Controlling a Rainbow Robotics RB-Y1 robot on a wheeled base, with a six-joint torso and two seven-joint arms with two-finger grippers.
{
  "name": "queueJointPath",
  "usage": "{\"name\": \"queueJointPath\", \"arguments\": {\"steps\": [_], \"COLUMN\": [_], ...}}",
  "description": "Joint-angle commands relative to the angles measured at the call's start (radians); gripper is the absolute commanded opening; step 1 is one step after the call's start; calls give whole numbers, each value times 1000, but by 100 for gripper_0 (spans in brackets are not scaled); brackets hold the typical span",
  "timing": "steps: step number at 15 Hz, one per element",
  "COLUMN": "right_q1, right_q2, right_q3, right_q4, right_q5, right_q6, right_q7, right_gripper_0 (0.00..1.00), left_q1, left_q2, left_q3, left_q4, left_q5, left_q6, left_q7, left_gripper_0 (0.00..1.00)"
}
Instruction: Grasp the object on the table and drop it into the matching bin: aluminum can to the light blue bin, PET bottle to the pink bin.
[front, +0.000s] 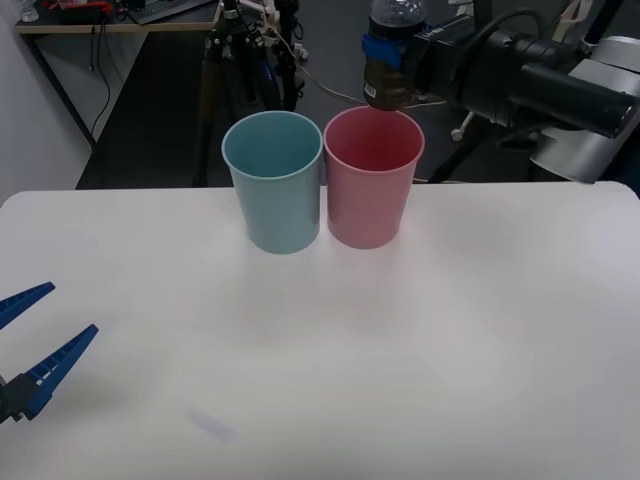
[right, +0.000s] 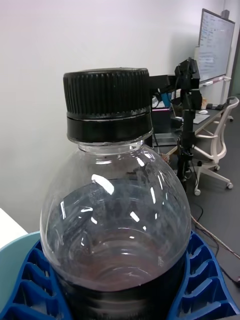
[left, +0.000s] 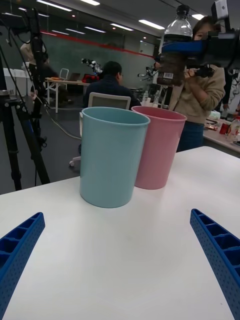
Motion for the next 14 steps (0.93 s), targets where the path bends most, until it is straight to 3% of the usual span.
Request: {"name": "queueJointPath", "arguments": {"steps": [1, 5, 14], "right_q1": [-10, -10, -10], "right_q2": [38, 83, 92], "right_q3": [0, 0, 27], "right_q4": [52, 83, 85], "right_q5": [12, 32, 48], "right_q6": [-5, -17, -46], "right_q7": [5, 0, -5], "right_gripper_0": [0, 0, 0], "left_q1": [0, 0, 0], "left_q2": [0, 0, 0], "left_q3": [0, 0, 0], "left_q4": [0, 0, 0], "left_q5": [0, 0, 0], "left_q6": [0, 0, 0], "left_q7": [0, 0, 0], "left_gripper_0": [100, 100, 100]}}
